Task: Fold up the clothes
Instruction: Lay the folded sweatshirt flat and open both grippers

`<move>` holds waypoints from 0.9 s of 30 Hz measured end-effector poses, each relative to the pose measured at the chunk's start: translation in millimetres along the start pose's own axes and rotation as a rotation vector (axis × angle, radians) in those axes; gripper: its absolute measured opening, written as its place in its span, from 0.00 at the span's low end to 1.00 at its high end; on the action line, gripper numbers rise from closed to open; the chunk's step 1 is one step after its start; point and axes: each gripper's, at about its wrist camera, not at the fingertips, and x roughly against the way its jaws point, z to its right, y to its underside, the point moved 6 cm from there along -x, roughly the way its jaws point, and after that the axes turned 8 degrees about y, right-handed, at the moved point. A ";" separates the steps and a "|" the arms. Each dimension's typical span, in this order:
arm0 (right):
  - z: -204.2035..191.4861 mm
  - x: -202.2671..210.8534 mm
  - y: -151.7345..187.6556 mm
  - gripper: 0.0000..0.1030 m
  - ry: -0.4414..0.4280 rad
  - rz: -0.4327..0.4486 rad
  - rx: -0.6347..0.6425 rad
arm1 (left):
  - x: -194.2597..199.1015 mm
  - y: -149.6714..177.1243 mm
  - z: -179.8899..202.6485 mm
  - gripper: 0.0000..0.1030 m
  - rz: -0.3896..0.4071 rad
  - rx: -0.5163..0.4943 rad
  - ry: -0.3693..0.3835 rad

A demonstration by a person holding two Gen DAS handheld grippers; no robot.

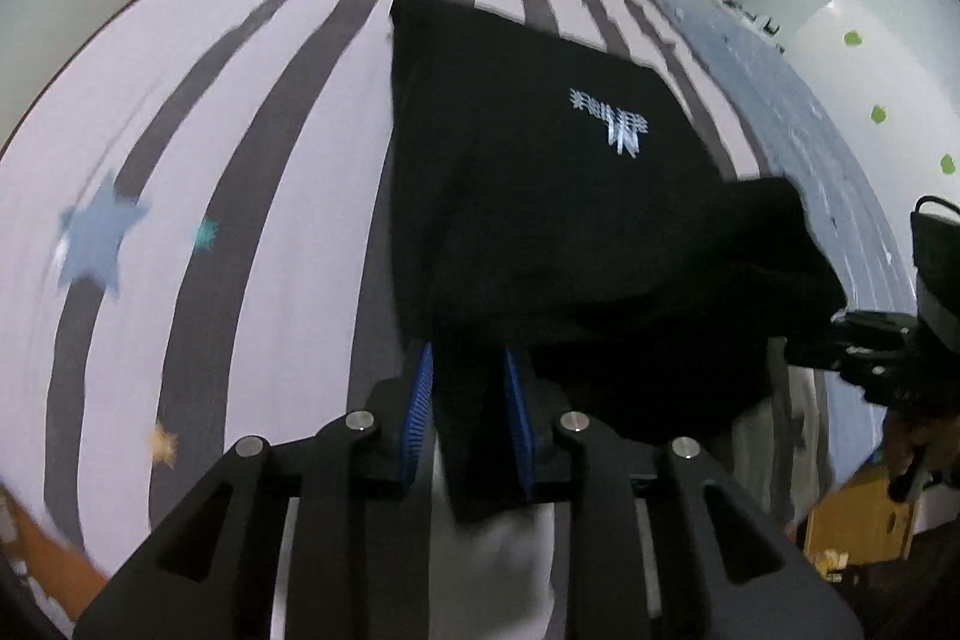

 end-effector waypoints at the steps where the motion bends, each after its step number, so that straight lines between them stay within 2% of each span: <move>1: -1.2 3.6 7.9 0.25 -0.005 -0.019 -0.001 | 3.5 10.5 0.0 0.21 -0.019 -0.005 -0.003; 4: -5.5 17.9 33.3 0.25 0.002 -0.073 0.029 | 21.1 30.4 0.6 0.21 -0.059 -0.025 -0.024; 7: 2.9 35.6 43.0 0.25 0.037 -0.074 -0.006 | 38.1 18.7 -3.5 0.22 -0.023 0.009 -0.019; 9: 15.1 42.6 33.7 0.29 0.058 -0.033 -0.072 | 39.5 -5.5 -7.7 0.23 0.033 0.045 -0.005; 11: 26.8 41.9 12.7 0.33 0.086 0.021 -0.129 | 33.4 -33.1 -7.3 0.24 0.084 0.040 -0.013; 13: 33.6 39.3 -7.3 0.33 0.107 0.070 -0.158 | 25.4 -58.2 -2.0 0.24 0.121 0.027 0.002; 15: 32.3 34.0 -33.1 0.33 0.095 0.131 -0.178 | 10.9 -82.8 6.2 0.24 0.141 0.023 0.037; 18: 17.2 21.4 -58.6 0.33 0.042 0.166 -0.154 | -12.5 -86.1 17.3 0.24 0.104 0.007 0.076; 22: -14.6 -1.1 -53.7 0.33 -0.059 0.102 -0.108 | -23.9 -51.5 26.0 0.24 -0.002 -0.004 0.094; 27: -48.1 -18.4 -2.2 0.33 -0.139 -0.033 -0.053 | -7.0 24.4 13.3 0.24 -0.093 0.055 0.057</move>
